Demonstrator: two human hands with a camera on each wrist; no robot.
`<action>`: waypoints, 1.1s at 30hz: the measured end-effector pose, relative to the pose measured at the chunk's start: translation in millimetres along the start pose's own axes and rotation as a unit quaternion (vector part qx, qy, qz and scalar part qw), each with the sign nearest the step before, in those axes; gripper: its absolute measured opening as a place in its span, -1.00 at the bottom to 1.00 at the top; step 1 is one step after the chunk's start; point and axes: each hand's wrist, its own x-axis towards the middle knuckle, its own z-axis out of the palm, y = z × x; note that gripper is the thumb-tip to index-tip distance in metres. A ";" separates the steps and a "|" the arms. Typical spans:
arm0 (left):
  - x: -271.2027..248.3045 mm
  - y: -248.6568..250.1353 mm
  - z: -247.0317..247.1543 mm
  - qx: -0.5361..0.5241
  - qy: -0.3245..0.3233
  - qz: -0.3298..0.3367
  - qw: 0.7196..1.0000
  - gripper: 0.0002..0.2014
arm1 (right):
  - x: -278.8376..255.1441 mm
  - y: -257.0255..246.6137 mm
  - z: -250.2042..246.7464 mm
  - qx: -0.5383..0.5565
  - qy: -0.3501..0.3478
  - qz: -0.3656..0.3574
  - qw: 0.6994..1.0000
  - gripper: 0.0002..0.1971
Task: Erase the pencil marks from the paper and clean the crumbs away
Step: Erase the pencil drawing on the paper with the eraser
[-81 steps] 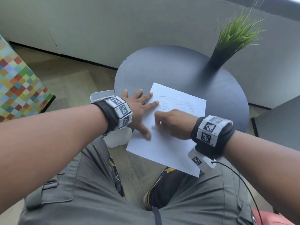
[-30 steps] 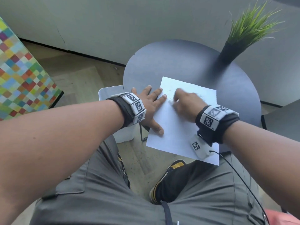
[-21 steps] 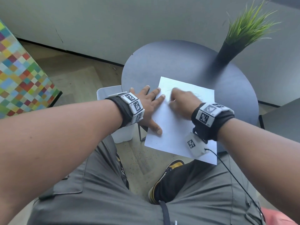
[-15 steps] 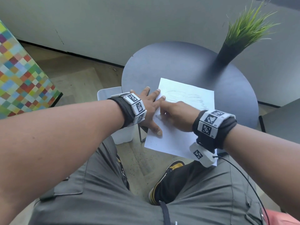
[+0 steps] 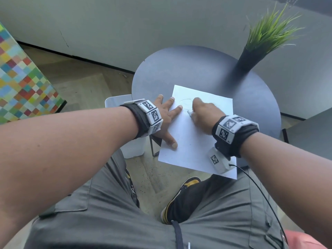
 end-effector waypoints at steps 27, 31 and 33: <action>7.8 7.9 -8.1 0.029 -0.014 -0.006 0.999 0.27 | -17.6 27.4 -4.6 0.025 -0.020 -0.070 0.997 -0.76; 6.1 7.4 -8.6 0.025 -0.018 -0.009 0.999 0.28 | -26.3 17.4 3.4 -0.015 -0.054 -0.148 0.987 -0.84; 6.6 8.5 -9.8 0.024 -0.017 -0.007 1.000 0.27 | -28.4 17.5 0.5 0.007 -0.087 -0.171 0.981 -0.82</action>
